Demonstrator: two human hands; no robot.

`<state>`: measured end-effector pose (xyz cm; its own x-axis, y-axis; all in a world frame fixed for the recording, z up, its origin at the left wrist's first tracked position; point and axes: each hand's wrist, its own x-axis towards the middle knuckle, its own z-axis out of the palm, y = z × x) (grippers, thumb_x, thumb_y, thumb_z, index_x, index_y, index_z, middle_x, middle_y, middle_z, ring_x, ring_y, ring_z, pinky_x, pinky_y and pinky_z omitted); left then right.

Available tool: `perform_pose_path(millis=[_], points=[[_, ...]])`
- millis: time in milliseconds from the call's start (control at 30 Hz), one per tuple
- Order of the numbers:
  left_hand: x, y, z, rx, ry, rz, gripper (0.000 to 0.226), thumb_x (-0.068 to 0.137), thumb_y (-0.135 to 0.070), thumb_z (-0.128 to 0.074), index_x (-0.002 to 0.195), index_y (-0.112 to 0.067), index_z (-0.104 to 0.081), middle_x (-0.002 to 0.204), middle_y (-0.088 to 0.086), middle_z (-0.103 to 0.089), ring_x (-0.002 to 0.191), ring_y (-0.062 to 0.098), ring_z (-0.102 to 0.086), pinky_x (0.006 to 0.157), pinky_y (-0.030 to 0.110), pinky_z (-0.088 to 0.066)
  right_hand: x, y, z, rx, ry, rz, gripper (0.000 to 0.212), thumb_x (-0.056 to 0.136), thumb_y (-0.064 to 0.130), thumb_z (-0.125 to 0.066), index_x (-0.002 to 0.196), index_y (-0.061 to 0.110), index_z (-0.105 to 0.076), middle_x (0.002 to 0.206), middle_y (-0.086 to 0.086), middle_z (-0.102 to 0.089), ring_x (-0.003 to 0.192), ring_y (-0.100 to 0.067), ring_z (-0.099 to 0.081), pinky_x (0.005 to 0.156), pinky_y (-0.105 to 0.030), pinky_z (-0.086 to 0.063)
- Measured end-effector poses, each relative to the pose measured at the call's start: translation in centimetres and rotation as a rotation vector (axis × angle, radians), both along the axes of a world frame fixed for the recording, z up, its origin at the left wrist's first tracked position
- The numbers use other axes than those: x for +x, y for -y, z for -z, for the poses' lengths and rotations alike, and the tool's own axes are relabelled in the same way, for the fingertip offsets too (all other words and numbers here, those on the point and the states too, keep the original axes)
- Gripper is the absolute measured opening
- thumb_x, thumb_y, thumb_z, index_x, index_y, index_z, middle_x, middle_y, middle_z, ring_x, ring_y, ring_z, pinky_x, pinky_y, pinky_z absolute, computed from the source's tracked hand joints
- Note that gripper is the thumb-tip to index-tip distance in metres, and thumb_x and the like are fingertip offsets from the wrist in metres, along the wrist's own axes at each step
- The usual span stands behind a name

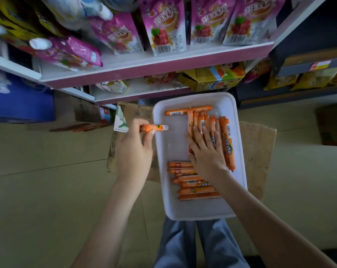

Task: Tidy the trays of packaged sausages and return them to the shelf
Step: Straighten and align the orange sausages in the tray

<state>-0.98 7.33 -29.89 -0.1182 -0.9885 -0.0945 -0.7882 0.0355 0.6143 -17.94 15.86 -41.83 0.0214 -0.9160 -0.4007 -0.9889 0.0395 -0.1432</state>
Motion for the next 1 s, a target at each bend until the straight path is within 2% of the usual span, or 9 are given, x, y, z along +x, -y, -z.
perform_pose_path(millis=[100, 200, 233, 300, 367, 567, 667, 767, 1000], points=[[1.1, -0.5, -1.6, 0.087, -0.333, -0.147, 0.013, 0.089, -0.015, -0.064, 0.1, -0.018, -0.058, 0.089, -0.016, -0.062, 0.088, -0.005, -0.062, 0.078, 0.013, -0.047, 0.0, 0.7, -2.9, 0.043, 0.253, 0.114, 0.068, 0.1, 0.037, -0.035, 0.151, 0.03, 0.01, 0.159, -0.004, 0.018, 0.141, -0.019, 0.029, 0.115, -0.044, 0.019], [0.7, 0.1, -4.0, 0.247, -0.635, -0.262, 0.014, 0.09, -0.02, -0.062, 0.095, -0.033, -0.061, 0.087, -0.012, -0.066, 0.091, 0.012, -0.067, 0.084, 0.031, -0.052, -0.2, 2.3, -9.3, 0.114, 0.835, 0.418, 0.063, 0.1, 0.023, -0.047, 0.149, 0.037, -0.011, 0.154, -0.005, -0.029, 0.138, -0.003, -0.027, 0.11, -0.021, -0.025], [0.4, 0.3, -5.3, 0.303, -0.73, -0.311, 0.014, 0.092, -0.014, -0.059, 0.094, -0.028, -0.061, 0.084, -0.013, -0.067, 0.087, 0.011, -0.068, 0.082, 0.031, -0.053, -0.5, 2.5, -12.1, 0.087, 0.964, 0.516, 0.055, 0.099, 0.02, -0.05, 0.144, 0.041, -0.025, 0.136, -0.007, -0.051, 0.117, -0.002, -0.05, 0.093, -0.017, -0.04], [-0.3, 0.9, -8.7, 0.374, -0.861, -0.396, 0.013, 0.094, -0.006, -0.054, 0.094, -0.017, -0.06, 0.08, -0.011, -0.068, 0.079, 0.01, -0.068, 0.076, 0.024, -0.054, -1.1, 2.8, -17.6, -0.055, 1.012, 0.608, 0.036, 0.097, 0.015, -0.052, 0.122, 0.042, -0.048, 0.101, -0.007, -0.066, 0.084, -0.004, -0.063, 0.072, -0.014, -0.045], [-0.9, 1.5, -12.4, 0.432, -0.938, -0.4, 0.008, 0.095, -0.006, -0.053, 0.094, -0.01, -0.06, 0.08, -0.005, -0.071, 0.075, 0.012, -0.07, 0.07, 0.021, -0.054, -2.1, 2.8, -23.0, -0.164, 1.085, 0.614, 0.031, 0.097, 0.008, -0.051, 0.108, 0.037, -0.058, 0.086, 0.001, -0.069, 0.078, -0.004, -0.066, 0.075, -0.017, -0.048], [-1.9, 1.3, -23.6, 0.531, -1.24, -0.343, 0.016, 0.096, -0.014, -0.048, 0.094, -0.007, -0.062, 0.085, 0.005, -0.074, 0.08, 0.018, -0.071, 0.072, 0.025, -0.057, -4.1, 2.5, -36.7, -0.281, 1.359, 0.639, 0.026, 0.097, 0.02, -0.043, 0.112, 0.013, -0.063, 0.085, -0.004, -0.071, 0.082, -0.02, -0.067, 0.075, -0.032, -0.056], [-2.7, 0.8, -28.6, 0.539, -1.376, -0.298, 0.018, 0.097, -0.016, -0.045, 0.101, -0.008, -0.061, 0.09, 0.006, -0.073, 0.086, 0.018, -0.071, 0.078, 0.028, -0.057, -4.2, 2.1, -40.7, -0.368, 1.436, 0.777, 0.018, 0.1, 0.014, -0.044, 0.093, 0.011, -0.059, 0.078, -0.007, -0.069, 0.073, -0.02, -0.065, 0.069, -0.029, -0.052], [-4.2, 0.1, -32.8, 0.489, -1.393, -0.117, 0.022, 0.089, -0.021, -0.053, 0.107, -0.011, -0.061, 0.1, 0.005, -0.072, 0.099, 0.021, -0.067, 0.091, 0.032, -0.053, -3.5, 2.2, -44.3, -0.404, 1.539, 0.841, 0.022, 0.1, 0.012, -0.042, 0.081, 0.01, -0.052, 0.071, -0.005, -0.066, 0.067, -0.017, -0.061, 0.068, -0.028, -0.051], [-5.2, 0.2, -39.1, 0.368, -1.469, 0.129, 0.013, 0.086, -0.022, -0.053, 0.094, -0.012, -0.053, 0.097, 0.007, -0.071, 0.107, 0.024, -0.064, 0.09, 0.036, -0.053, -2.9, 3.6, -50.1, -0.405, 1.638, 0.737, 0.029, 0.101, 0.005, -0.038, 0.074, 0.011, -0.047, 0.057, -0.003, -0.058, 0.055, -0.013, -0.055, 0.061, -0.024, -0.046]])
